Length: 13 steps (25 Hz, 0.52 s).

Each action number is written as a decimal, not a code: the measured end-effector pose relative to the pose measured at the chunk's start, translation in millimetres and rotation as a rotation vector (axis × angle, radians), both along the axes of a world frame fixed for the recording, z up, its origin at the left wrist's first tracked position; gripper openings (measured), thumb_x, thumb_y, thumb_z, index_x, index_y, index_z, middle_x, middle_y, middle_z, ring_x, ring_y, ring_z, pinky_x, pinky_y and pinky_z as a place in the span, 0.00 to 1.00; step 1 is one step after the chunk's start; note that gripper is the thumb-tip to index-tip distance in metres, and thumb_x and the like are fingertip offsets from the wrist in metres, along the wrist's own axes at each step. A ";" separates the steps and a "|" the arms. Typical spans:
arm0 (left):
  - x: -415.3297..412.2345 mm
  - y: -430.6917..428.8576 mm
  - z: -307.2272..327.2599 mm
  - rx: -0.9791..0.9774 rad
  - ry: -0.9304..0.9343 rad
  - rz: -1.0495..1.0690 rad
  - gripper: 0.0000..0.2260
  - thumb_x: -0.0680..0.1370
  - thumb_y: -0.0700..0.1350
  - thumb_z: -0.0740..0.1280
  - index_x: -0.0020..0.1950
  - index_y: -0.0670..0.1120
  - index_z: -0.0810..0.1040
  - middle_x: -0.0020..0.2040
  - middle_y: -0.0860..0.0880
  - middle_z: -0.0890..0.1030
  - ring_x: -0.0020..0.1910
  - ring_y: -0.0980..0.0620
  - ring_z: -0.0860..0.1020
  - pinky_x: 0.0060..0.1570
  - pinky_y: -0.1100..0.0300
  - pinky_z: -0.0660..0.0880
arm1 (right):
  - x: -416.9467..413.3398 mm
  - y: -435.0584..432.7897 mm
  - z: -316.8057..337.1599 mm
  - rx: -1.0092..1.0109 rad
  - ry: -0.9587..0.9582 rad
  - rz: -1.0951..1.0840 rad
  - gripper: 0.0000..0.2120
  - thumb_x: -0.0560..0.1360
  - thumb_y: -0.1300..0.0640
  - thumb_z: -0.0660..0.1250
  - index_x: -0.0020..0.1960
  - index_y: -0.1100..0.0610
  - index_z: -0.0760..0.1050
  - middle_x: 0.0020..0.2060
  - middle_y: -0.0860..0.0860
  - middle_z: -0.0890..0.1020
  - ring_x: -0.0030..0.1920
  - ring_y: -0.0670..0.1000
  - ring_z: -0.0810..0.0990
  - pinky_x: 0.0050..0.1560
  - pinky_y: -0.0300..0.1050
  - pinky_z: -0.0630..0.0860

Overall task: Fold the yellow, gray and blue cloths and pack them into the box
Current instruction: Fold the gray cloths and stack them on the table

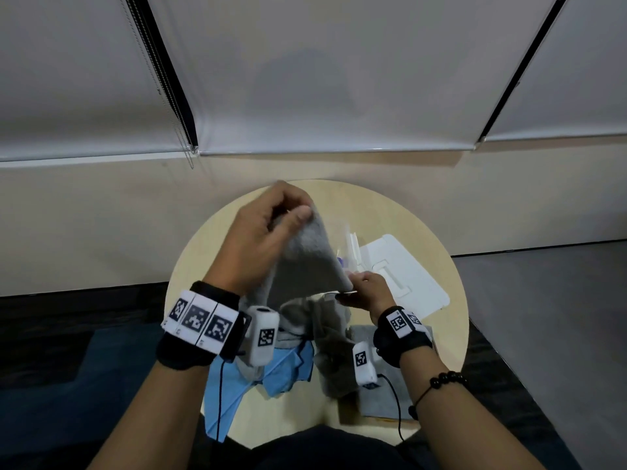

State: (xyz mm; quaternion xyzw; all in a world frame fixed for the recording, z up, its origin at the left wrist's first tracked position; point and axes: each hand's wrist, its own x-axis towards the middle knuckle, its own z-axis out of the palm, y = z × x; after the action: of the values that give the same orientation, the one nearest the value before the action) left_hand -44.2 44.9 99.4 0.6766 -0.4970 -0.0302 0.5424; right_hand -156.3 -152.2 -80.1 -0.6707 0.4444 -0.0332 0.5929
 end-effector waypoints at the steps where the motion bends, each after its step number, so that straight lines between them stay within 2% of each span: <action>1: -5.1 -2.8 -2.8 0.021 0.015 -0.087 0.02 0.81 0.45 0.66 0.52 0.50 0.77 0.47 0.57 0.80 0.47 0.60 0.79 0.48 0.70 0.73 | 2.2 0.7 3.6 -0.019 -0.060 -0.011 0.11 0.78 0.64 0.67 0.59 0.67 0.75 0.50 0.63 0.82 0.45 0.57 0.83 0.45 0.49 0.83; 2: -8.3 -5.7 -7.8 0.041 0.045 -0.142 0.01 0.81 0.45 0.67 0.52 0.49 0.78 0.46 0.56 0.81 0.47 0.60 0.79 0.48 0.69 0.73 | 3.6 1.1 7.8 0.033 -0.148 -0.054 0.13 0.77 0.68 0.66 0.61 0.64 0.73 0.53 0.63 0.81 0.44 0.55 0.82 0.43 0.49 0.82; 4: -7.3 -12.4 -23.4 0.081 0.132 -0.119 0.01 0.81 0.44 0.67 0.51 0.48 0.79 0.45 0.56 0.81 0.46 0.58 0.79 0.48 0.65 0.73 | 8.1 1.6 16.7 0.122 -0.315 -0.061 0.19 0.78 0.68 0.67 0.66 0.58 0.68 0.57 0.62 0.82 0.51 0.58 0.83 0.51 0.57 0.82; 5: -4.5 -16.3 -32.1 0.108 0.169 -0.063 0.01 0.81 0.44 0.68 0.51 0.48 0.79 0.45 0.56 0.81 0.46 0.56 0.79 0.48 0.61 0.74 | 10.2 3.2 22.9 0.129 -0.379 -0.031 0.20 0.78 0.66 0.69 0.67 0.58 0.67 0.57 0.62 0.83 0.55 0.60 0.84 0.57 0.61 0.80; 7: 0.7 -23.4 -50.0 0.177 0.198 0.049 0.01 0.81 0.45 0.68 0.50 0.50 0.79 0.44 0.55 0.82 0.44 0.53 0.79 0.47 0.58 0.74 | 14.1 6.7 33.6 0.155 -0.501 0.046 0.19 0.77 0.63 0.72 0.65 0.61 0.69 0.54 0.61 0.85 0.55 0.60 0.84 0.59 0.60 0.79; 10: 5.9 -32.6 -70.8 0.220 0.195 0.140 0.02 0.80 0.46 0.68 0.48 0.52 0.78 0.41 0.61 0.80 0.37 0.63 0.75 0.38 0.70 0.69 | 17.4 16.9 56.8 0.190 -0.643 0.153 0.15 0.77 0.67 0.70 0.62 0.66 0.73 0.54 0.63 0.85 0.52 0.58 0.84 0.56 0.52 0.79; 13: 10.4 -37.8 -78.2 0.185 0.192 0.195 0.01 0.81 0.45 0.68 0.49 0.51 0.79 0.42 0.61 0.81 0.41 0.64 0.77 0.40 0.74 0.68 | 16.3 22.3 72.4 0.112 -0.657 0.251 0.15 0.78 0.73 0.65 0.63 0.64 0.77 0.54 0.61 0.85 0.53 0.55 0.83 0.58 0.48 0.78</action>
State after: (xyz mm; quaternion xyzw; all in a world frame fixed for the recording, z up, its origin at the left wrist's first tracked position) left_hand -33.9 7.1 21.2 0.7627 -0.3702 -0.0876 0.5230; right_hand -140.0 -129.9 -7.7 -0.6398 0.1454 -0.1497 0.7396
